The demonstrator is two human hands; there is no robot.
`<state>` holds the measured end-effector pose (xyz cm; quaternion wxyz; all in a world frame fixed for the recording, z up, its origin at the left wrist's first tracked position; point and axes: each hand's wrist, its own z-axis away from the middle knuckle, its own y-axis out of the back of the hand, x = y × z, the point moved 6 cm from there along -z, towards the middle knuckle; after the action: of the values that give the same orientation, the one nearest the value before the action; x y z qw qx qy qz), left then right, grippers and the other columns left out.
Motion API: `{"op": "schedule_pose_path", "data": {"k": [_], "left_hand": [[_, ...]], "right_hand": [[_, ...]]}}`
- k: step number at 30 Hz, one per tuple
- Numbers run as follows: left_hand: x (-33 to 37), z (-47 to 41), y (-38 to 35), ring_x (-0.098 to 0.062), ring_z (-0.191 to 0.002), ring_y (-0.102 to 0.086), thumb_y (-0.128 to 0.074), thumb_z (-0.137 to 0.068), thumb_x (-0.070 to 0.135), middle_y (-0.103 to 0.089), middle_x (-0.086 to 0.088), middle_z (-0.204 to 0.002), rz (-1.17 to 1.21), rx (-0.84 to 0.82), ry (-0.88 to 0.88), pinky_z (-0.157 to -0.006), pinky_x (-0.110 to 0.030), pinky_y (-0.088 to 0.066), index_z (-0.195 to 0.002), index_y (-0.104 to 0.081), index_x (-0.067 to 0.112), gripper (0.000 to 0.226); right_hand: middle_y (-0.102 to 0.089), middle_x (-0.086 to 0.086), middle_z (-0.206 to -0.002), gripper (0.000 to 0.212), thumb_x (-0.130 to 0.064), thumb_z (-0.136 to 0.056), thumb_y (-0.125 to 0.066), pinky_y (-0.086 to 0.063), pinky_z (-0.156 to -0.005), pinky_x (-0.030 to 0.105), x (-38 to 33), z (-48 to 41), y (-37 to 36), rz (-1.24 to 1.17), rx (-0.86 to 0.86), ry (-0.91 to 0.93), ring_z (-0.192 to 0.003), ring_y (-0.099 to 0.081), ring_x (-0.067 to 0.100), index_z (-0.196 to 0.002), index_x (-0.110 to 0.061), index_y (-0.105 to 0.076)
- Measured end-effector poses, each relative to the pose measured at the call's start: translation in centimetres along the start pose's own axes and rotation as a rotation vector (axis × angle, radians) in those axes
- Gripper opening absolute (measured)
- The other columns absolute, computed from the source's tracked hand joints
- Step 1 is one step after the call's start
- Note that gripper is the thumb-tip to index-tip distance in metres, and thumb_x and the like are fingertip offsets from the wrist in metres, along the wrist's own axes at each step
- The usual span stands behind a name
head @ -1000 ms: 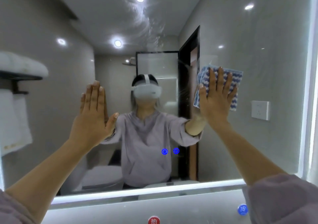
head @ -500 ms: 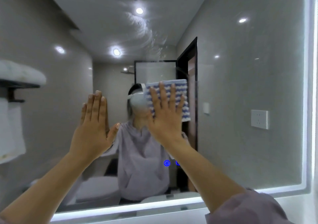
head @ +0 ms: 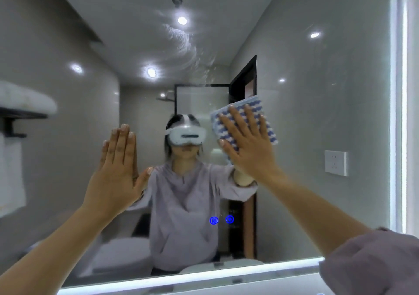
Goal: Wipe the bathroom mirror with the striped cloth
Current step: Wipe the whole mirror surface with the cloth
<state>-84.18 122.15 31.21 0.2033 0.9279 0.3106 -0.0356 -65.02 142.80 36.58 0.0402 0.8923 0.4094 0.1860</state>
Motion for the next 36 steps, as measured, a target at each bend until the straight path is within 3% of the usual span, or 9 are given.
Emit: {"op": "schedule_pose_path", "data": {"k": [10, 15, 20, 24, 36], "left_hand": [[0.1, 0.1, 0.2, -0.032, -0.148, 0.004, -0.016, -0.093, 0.055, 0.006, -0.022, -0.158, -0.032, -0.028, 0.009, -0.121, -0.042, -0.001, -0.147, -0.002, -0.007, 0.084], [0.1, 0.1, 0.1, -0.033, -0.148, 0.002, -0.017, -0.093, 0.054, 0.004, -0.022, -0.158, -0.011, -0.025, 0.006, -0.121, -0.045, -0.004, -0.147, -0.004, -0.008, 0.083], [-0.2, -0.1, -0.3, -0.033, -0.148, 0.0, -0.013, -0.095, 0.055, 0.001, -0.022, -0.159, -0.01, -0.022, 0.008, -0.121, -0.04, 0.001, -0.148, -0.006, -0.007, 0.082], [-0.1, 0.0, -0.3, -0.034, -0.148, 0.001, -0.017, -0.094, 0.054, 0.001, -0.023, -0.158, -0.018, -0.013, 0.006, -0.121, -0.04, 0.002, -0.148, -0.006, -0.007, 0.082], [0.0, -0.1, -0.1, -0.032, -0.148, 0.0, -0.02, -0.093, 0.052, -0.001, -0.022, -0.158, 0.015, 0.02, 0.016, -0.121, -0.041, 0.0, -0.148, -0.006, -0.006, 0.081]], "right_hand": [[0.008, -0.004, -0.162, 0.067, -0.063, -0.093, -0.002, 0.0, -0.12, 0.048, 13.2, 3.7, 0.9, -0.045, -0.064, -0.493, -0.148, 0.011, 0.02, -0.153, -0.033, 0.004], [0.001, -0.003, -0.162, 0.062, -0.057, -0.092, -0.005, 0.005, -0.119, 0.047, 12.3, 3.3, 1.1, -0.09, -0.016, -0.646, -0.148, 0.006, 0.022, -0.149, -0.036, 0.005], [0.006, 0.003, -0.162, 0.062, -0.049, -0.1, -0.018, 0.007, -0.118, 0.051, 10.1, 1.4, 0.9, -0.083, 0.003, -0.82, -0.148, 0.008, 0.028, -0.152, -0.026, 0.006], [0.011, 0.004, -0.161, 0.064, -0.049, -0.1, -0.017, 0.013, -0.115, 0.05, 7.6, -0.9, 1.0, -0.095, -0.015, -0.722, -0.147, 0.013, 0.03, -0.152, -0.024, 0.01], [0.012, 0.002, -0.161, 0.064, -0.05, -0.099, -0.017, 0.012, -0.115, 0.056, -1.7, -7.7, 1.2, -0.122, 0.015, -0.419, -0.146, 0.016, 0.031, -0.152, -0.025, 0.009]]}}
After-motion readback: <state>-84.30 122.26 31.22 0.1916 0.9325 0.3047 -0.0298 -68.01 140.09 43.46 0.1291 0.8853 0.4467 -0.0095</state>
